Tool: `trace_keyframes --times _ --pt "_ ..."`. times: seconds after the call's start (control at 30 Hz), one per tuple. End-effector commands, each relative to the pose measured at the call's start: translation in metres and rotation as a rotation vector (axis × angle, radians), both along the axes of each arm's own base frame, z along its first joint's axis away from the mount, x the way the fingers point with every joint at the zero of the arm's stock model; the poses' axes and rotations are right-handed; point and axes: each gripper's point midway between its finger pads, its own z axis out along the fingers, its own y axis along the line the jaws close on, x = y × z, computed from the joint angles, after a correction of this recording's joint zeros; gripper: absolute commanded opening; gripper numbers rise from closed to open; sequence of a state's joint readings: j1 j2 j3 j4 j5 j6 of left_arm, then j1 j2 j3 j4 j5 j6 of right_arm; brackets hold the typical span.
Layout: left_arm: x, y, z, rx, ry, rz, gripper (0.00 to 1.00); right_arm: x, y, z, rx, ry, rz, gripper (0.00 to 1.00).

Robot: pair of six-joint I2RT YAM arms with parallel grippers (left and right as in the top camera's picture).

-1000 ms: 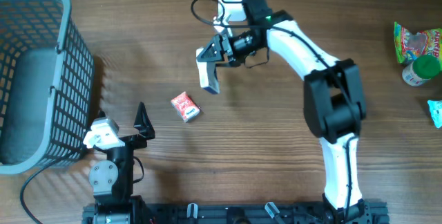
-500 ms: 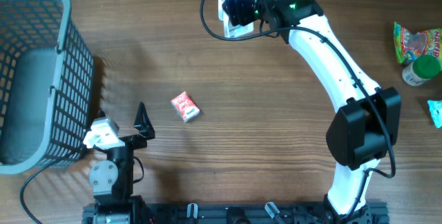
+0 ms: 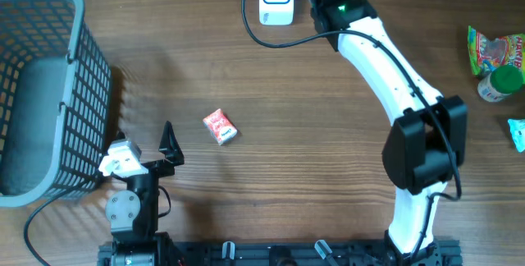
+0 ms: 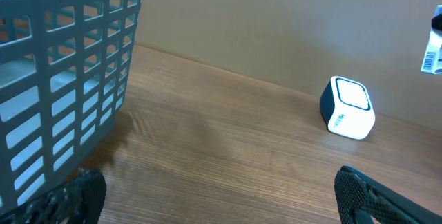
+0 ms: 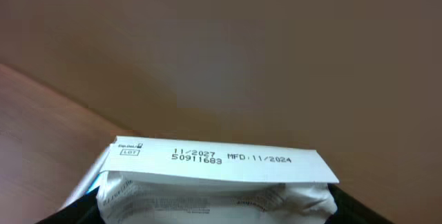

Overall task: Scan the item barcode
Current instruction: 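Lift the white carton and present its barcode to the scanner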

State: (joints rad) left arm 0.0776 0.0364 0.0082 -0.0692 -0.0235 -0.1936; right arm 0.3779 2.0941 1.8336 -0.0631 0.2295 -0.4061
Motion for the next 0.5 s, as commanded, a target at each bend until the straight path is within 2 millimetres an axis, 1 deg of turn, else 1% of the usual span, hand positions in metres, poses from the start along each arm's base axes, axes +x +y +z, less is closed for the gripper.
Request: trace_keyframes --times 0.0,0.07,0.13,0.23,0.3,0.33,0.4,0.47 --pt "0.0 -0.003 -0.001 -0.006 0.002 -0.014 1.0 0.015 -0.001 -0.026 -0.199 -0.037 -0.046 0.64" --pt "0.0 -0.003 -0.001 -0.006 0.002 -0.014 1.0 0.023 0.0 -0.025 -0.271 -0.11 -0.101 0.63" --pt "0.0 -0.003 -0.001 -0.006 0.002 -0.014 1.0 0.026 0.009 -0.026 -0.328 -0.166 -0.115 0.63" --pt "0.0 -0.003 -0.001 -0.006 0.002 -0.014 1.0 0.027 0.026 -0.044 -0.468 -0.204 -0.123 0.62" --pt "0.0 -0.003 -0.001 -0.006 0.002 -0.014 1.0 0.027 0.033 -0.067 -0.6 -0.211 -0.145 0.62" --pt "0.0 -0.003 -0.001 -0.006 0.002 -0.014 1.0 0.028 0.035 -0.074 -0.642 -0.221 -0.163 0.62" --pt "0.0 -0.003 -0.001 -0.007 0.002 -0.014 1.0 0.027 0.038 -0.081 -0.702 -0.262 -0.207 0.62" --pt "0.0 -0.003 -0.001 -0.006 0.002 -0.014 1.0 0.023 0.051 -0.095 -0.764 -0.266 -0.179 0.63"
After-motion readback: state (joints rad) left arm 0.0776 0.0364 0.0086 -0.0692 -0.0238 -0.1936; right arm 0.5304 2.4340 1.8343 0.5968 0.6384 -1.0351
